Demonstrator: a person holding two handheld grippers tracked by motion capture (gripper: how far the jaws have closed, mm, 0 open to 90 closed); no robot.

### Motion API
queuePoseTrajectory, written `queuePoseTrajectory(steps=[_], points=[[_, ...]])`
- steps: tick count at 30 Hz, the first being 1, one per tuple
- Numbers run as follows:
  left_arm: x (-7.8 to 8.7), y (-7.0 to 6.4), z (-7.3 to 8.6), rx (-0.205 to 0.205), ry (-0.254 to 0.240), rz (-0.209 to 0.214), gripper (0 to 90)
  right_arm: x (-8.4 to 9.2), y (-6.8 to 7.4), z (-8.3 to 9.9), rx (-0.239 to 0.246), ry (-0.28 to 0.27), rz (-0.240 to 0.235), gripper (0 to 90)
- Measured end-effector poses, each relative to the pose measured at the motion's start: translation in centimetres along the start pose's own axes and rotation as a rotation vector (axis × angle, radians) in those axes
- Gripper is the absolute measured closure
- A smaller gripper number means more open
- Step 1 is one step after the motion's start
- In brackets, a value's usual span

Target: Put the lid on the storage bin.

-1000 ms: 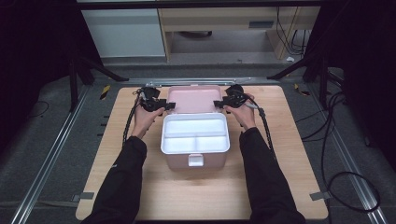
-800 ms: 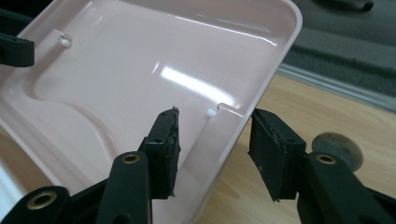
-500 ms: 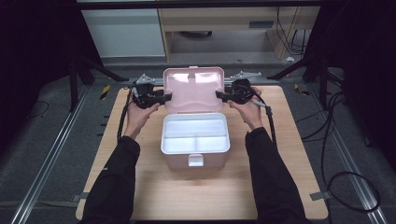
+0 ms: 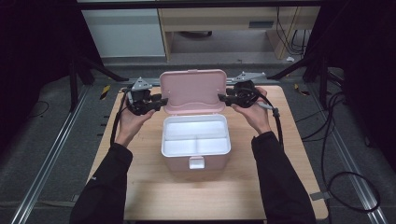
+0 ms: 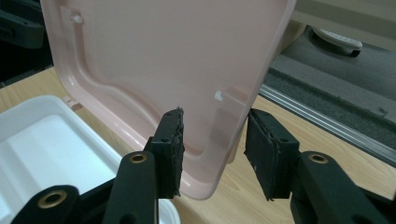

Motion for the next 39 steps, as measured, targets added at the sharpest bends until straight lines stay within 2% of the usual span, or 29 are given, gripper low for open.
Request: queuePoseTrajectory(steps=[4, 6, 9, 11, 25, 30, 31, 39], points=[[0.9, -0.6, -0.1, -0.017, 0.02, 0.0, 66.2, 1.1, 0.5, -0.1, 0.012, -0.002, -0.001, 62.7], [1.3, -1.0, -0.1, -0.024, 0.031, -0.008, 67.6, 1.5, 0.6, 0.1, -0.002, -0.01, -0.007, 64.1], [1.7, -1.5, 0.0, -0.025, 0.029, -0.032, 69.3, 2.1, 1.1, 0.3, 0.021, -0.006, 0.005, 65.7], [2.0, -1.9, 0.2, -0.031, 0.03, -0.038, 69.9, 2.5, 1.4, 0.3, 0.019, -0.005, 0.009, 68.1], [3.6, -3.0, 1.9, 0.005, 0.014, -0.006, 74.7, 4.7, 3.1, 1.5, 0.033, -0.013, 0.001, 77.2], [4.1, -3.7, 2.6, -0.006, 0.023, -0.009, 74.9, 5.5, 3.8, 2.1, 0.034, -0.012, -0.006, 77.7], [4.2, -3.8, 2.8, 0.002, 0.021, -0.005, 75.0, 5.6, 4.0, 2.3, 0.037, -0.01, -0.009, 77.8], [4.7, -4.8, 4.7, -0.012, 0.041, 0.0, 74.0, 6.6, 5.3, 4.0, 0.067, 0.012, -0.028, 76.3]])
Point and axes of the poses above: each handheld gripper's, and its own axes: x roughly backward along the jaws, z roughly out of its underside, y roughly to its left, the point moved 2 cm from there along -x, roughly forward along the jaws, and after that the axes turned 5 degrees about x, right-handed, at the moved point
